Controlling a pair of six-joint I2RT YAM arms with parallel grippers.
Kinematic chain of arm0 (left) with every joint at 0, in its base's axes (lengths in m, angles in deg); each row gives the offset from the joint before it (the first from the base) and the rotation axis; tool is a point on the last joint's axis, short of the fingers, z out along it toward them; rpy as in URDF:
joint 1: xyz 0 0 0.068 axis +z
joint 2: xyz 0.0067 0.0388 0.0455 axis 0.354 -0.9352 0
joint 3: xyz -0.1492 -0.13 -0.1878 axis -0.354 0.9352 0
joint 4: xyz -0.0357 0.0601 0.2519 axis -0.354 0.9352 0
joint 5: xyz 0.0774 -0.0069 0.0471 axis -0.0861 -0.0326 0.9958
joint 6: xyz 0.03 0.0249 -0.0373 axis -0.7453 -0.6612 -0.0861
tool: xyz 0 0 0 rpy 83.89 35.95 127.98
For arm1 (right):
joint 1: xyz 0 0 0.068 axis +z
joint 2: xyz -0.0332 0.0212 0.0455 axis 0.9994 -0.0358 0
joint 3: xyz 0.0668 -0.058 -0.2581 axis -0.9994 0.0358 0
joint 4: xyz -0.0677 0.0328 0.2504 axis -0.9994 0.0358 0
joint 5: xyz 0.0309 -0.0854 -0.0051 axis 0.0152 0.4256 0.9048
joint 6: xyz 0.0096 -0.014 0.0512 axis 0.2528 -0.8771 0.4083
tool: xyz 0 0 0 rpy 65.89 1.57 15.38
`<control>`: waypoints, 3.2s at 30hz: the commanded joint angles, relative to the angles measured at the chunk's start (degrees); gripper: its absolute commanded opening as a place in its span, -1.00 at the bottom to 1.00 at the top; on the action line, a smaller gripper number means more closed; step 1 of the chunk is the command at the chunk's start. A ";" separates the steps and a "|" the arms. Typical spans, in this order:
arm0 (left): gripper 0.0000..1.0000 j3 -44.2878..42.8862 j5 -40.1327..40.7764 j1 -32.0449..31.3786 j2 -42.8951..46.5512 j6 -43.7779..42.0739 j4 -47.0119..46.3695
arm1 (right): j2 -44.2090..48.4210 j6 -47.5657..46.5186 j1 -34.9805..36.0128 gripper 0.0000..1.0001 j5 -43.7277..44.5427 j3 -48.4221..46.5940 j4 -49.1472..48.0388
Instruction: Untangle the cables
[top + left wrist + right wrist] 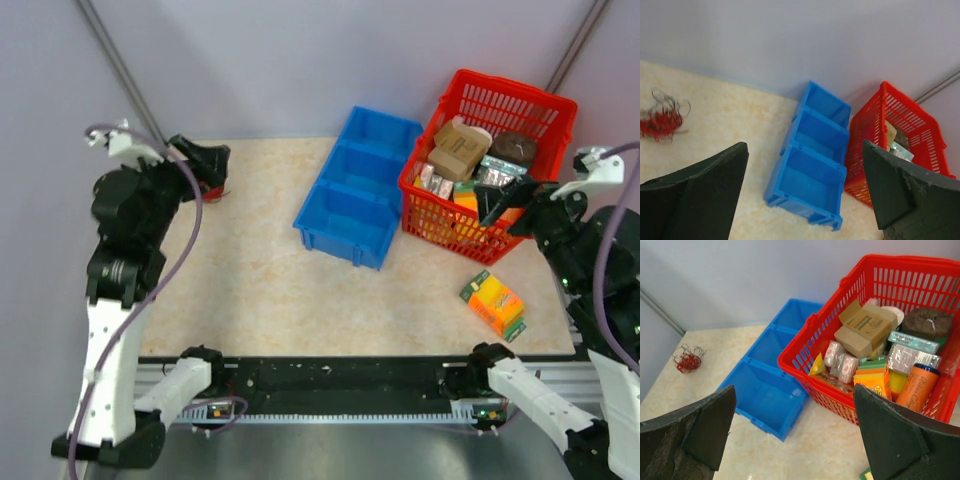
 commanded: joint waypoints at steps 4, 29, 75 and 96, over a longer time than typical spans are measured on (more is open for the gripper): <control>0.95 3.35 -1.21 7.24 -17.07 19.24 3.47 | -2.21 1.45 0.39 0.98 -3.59 2.97 -0.90; 0.32 0.30 -9.73 24.14 -64.81 56.70 -25.74 | 3.59 4.87 0.39 0.98 -8.43 6.58 -2.40; -1.00 50.92 -31.44 -0.56 1.90 21.28 0.01 | -55.03 21.58 32.73 -0.10 -21.35 22.31 -47.83; 0.97 51.71 -31.44 -0.56 -4.59 22.67 -11.75 | -29.92 18.76 35.63 -1.00 -18.89 36.01 -43.18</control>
